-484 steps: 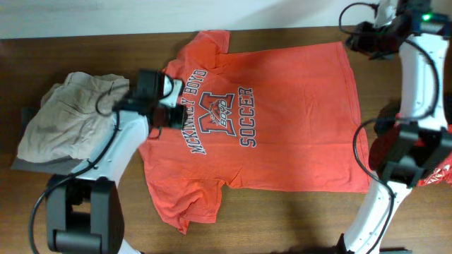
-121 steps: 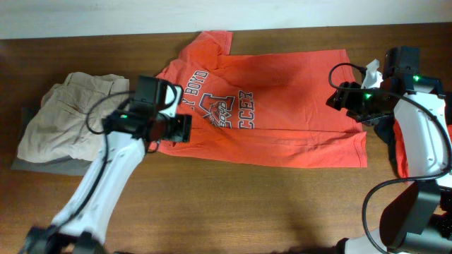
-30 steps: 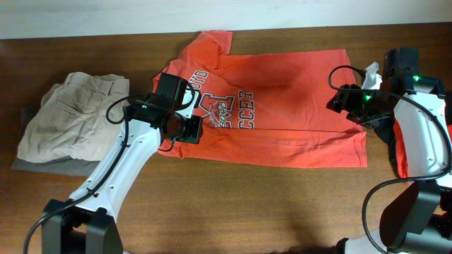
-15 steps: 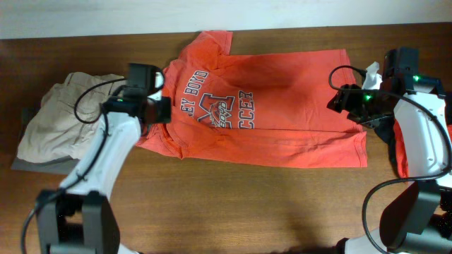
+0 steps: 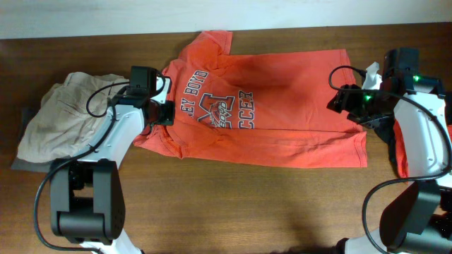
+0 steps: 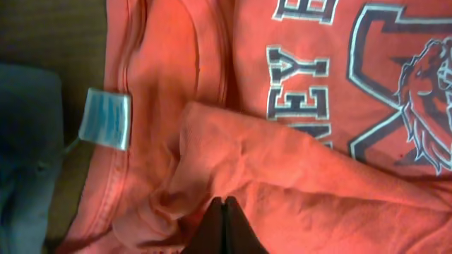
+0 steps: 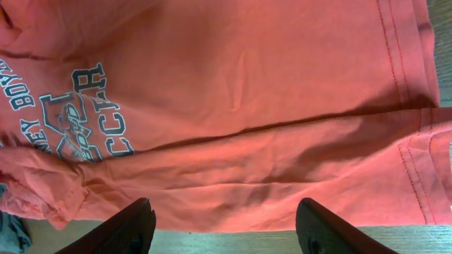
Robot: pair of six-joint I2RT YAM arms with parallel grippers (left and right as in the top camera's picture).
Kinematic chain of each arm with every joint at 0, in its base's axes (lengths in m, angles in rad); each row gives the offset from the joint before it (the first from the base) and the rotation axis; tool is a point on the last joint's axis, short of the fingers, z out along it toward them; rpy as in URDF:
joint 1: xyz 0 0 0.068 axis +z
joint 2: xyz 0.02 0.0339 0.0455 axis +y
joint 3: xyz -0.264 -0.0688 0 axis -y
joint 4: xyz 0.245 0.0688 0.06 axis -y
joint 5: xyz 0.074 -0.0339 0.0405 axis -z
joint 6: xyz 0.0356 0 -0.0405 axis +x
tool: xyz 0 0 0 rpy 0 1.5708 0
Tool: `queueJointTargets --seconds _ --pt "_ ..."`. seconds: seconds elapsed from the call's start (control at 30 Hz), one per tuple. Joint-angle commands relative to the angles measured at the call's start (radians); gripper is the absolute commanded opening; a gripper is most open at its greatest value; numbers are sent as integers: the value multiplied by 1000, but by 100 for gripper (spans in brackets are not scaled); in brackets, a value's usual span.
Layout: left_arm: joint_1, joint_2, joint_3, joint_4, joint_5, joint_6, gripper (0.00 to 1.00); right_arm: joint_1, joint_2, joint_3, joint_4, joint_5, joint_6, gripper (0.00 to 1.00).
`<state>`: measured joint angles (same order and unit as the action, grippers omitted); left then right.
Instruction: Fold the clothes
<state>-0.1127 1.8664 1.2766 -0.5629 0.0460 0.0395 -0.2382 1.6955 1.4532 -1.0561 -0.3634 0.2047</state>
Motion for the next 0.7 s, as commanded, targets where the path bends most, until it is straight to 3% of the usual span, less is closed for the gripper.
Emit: queueJointTargets --seconds 0.0,0.3,0.43,0.47,0.5,0.57,0.67 --pt "5 10 13 -43 -97 -50 0 9 3 16 -3 10 -10 69" --pt "16 64 13 -93 -264 -133 1 9 3 16 -3 10 -10 69" --pt "19 68 17 -89 -265 -133 2 9 3 16 -3 9 -10 69" --pt "19 60 28 -101 -264 -133 12 9 3 16 -3 9 -10 69" --pt "19 37 64 -140 -255 -134 31 9 3 16 -2 9 -10 69" --pt "17 3 115 -196 -232 -138 49 9 3 16 14 1 -11 70" --pt "15 -60 195 -257 -169 -137 66 9 3 16 42 -61 -56 73"
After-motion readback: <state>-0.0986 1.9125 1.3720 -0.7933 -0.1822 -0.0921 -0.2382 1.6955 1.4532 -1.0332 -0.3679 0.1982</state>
